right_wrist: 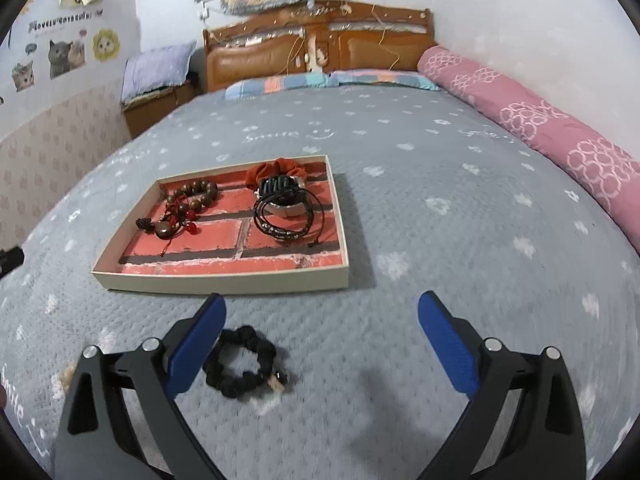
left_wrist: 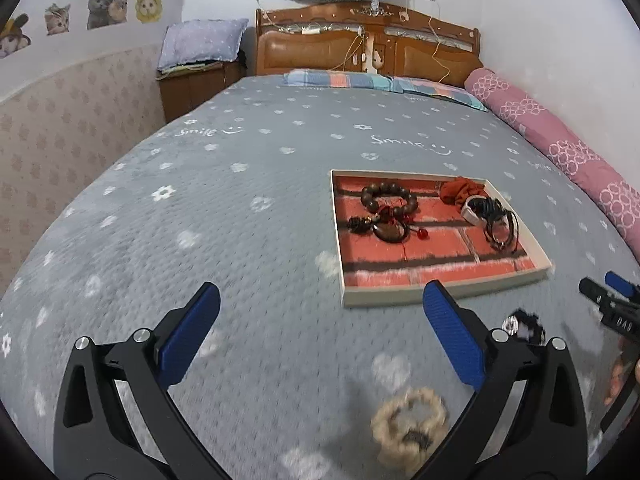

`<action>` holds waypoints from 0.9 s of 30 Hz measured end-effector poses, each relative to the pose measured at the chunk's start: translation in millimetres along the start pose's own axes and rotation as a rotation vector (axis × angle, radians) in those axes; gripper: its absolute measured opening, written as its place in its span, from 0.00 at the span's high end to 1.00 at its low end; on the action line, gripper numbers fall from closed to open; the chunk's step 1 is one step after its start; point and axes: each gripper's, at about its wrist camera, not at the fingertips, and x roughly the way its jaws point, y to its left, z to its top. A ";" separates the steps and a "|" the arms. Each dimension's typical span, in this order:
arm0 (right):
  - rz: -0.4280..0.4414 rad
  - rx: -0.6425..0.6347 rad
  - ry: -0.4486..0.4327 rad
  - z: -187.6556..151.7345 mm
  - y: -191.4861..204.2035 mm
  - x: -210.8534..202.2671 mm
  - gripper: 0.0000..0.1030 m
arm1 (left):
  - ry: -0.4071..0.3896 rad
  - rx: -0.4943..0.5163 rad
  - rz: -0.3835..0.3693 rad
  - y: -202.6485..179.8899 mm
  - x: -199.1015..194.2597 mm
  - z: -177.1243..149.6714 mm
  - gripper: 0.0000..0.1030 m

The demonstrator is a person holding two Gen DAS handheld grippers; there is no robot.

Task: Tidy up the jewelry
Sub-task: 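Withdraw both tools from the tray toward the two scrunchies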

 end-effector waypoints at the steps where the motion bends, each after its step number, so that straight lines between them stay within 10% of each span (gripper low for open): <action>1: -0.006 0.000 0.000 -4.5 -1.6 -3.6 0.08 | -0.006 0.005 0.002 -1.0 -3.9 -5.4 0.05; 27: -0.051 -0.113 -0.043 -57.4 1.7 -3.1 0.04 | -0.011 -0.020 0.023 -13.1 -5.0 -93.2 0.05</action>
